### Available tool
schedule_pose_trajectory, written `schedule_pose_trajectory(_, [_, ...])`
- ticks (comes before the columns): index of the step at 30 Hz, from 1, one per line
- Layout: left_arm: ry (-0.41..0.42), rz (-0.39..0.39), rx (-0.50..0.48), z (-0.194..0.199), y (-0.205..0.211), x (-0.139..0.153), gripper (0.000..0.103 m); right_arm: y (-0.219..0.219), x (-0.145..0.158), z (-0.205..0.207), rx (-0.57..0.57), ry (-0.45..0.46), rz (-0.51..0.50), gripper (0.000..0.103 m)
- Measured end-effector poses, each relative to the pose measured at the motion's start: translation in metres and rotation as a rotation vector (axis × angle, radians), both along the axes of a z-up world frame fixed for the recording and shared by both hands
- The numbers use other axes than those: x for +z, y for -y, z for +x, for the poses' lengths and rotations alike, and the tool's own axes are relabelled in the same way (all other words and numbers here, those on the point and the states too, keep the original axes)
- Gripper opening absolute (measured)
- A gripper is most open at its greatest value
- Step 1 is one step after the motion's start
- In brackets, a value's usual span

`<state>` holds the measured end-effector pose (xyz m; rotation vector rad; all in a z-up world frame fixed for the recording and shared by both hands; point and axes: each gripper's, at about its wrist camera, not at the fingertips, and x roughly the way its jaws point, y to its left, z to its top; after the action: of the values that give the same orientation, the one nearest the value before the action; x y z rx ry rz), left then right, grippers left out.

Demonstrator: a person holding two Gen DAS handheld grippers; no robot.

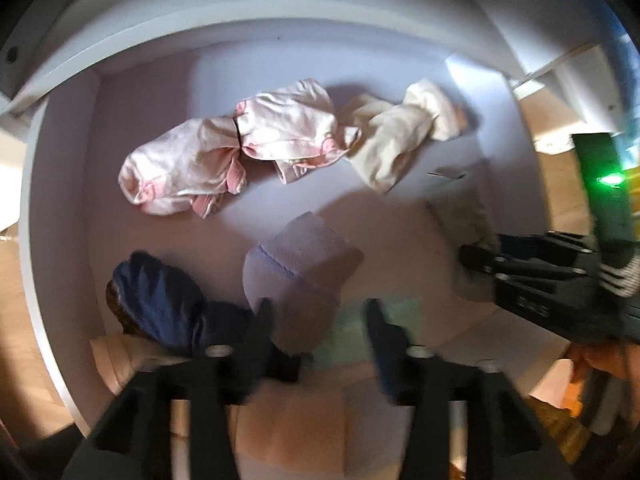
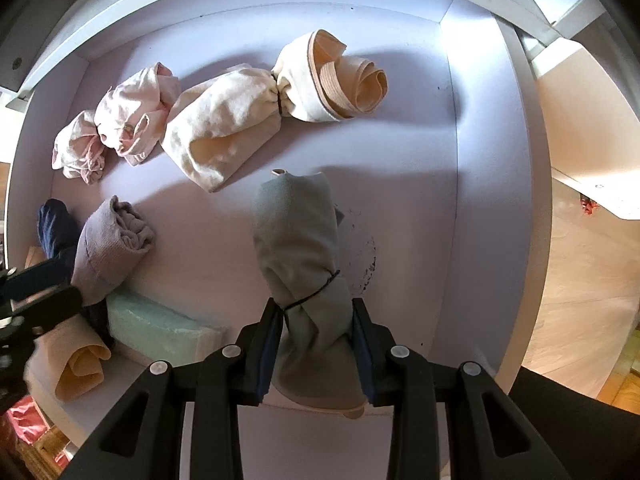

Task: Organize soft objects
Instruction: 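Lift the grey sock to the tray with left tool while right tool holds green sock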

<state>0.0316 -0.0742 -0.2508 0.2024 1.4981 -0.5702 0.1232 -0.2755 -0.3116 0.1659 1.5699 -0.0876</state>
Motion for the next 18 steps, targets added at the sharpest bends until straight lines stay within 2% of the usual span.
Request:
schedule_pose_trajectory(2, [0.011, 0.034, -0.028, 0.003, 0.007, -0.006, 0.077, 0.003, 0.000, 0.000, -0.014, -0.004, 0.011, 0.033])
schedule_pose_trajectory(5, [0.018, 0.079, -0.093, 0.006, 0.020, -0.016, 0.077, 0.007, -0.002, 0.001, -0.025, -0.005, 0.028, 0.033])
schedule_pose_trajectory(8, [0.037, 0.152, -0.163, 0.004, 0.027, -0.028, 0.071, 0.006, -0.004, 0.002, -0.020, -0.012, 0.032, 0.033])
schedule_pose_trajectory(9, [0.043, 0.170, -0.177, 0.001, 0.028, -0.031, 0.063, 0.008, -0.004, 0.002, -0.019, -0.013, 0.034, 0.033])
schedule_pose_trajectory(10, [0.044, 0.189, -0.190, 0.000, 0.027, -0.034, 0.061, 0.008, -0.004, 0.003, -0.020, -0.013, 0.035, 0.033])
schedule_pose_trajectory(16, [0.047, 0.180, -0.199, -0.012, 0.020, -0.027, 0.058, 0.013, -0.005, 0.004, -0.027, -0.017, 0.036, 0.033])
schedule_pose_trajectory(18, [0.050, 0.160, -0.183, -0.012, 0.022, -0.013, 0.058, 0.011, -0.003, 0.004, -0.022, -0.015, 0.032, 0.033])
